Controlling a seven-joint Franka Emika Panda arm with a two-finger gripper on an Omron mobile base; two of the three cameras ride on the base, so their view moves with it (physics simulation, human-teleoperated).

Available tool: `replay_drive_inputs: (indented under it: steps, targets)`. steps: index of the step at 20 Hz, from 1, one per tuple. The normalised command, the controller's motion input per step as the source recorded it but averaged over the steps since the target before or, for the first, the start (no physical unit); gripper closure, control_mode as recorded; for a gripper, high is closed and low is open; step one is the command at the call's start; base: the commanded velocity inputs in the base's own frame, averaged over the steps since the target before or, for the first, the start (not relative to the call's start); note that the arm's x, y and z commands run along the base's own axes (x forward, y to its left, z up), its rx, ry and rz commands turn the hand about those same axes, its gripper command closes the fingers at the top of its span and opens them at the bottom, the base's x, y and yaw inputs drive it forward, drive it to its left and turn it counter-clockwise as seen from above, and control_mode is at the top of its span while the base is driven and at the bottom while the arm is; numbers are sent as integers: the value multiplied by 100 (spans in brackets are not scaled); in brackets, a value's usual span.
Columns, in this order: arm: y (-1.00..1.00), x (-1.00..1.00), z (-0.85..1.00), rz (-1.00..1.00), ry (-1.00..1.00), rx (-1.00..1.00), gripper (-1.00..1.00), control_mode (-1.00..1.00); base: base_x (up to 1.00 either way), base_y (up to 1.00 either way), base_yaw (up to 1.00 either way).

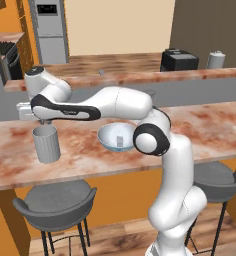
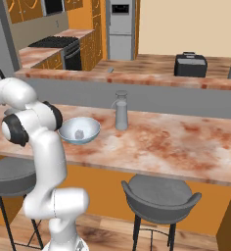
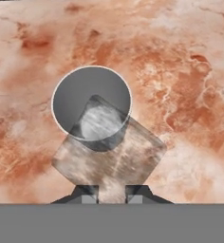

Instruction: There are two ice cubes in the ice bowl. Place both ice cubes in the glass cup.

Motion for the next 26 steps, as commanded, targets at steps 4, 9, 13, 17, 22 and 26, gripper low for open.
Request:
replay_drive_inputs:
  steps: [4,9,13,17,22,26]
  targets:
    - [0,19,-32,0,0,0,100,-100,0,0,0]
    - [0,34,-17,0,0,5,100,-100,0,0,0]
    - [0,35,-1,-1,0,3,100,-100,0,0,0]
    - [1,24,0,0,0,0,100,-100,0,0,0]
    - [2,5,-20,0,6,0,100,-100,0,0,0]
    - [5,1,-23,0,8,0,100,-100,0,0,0]
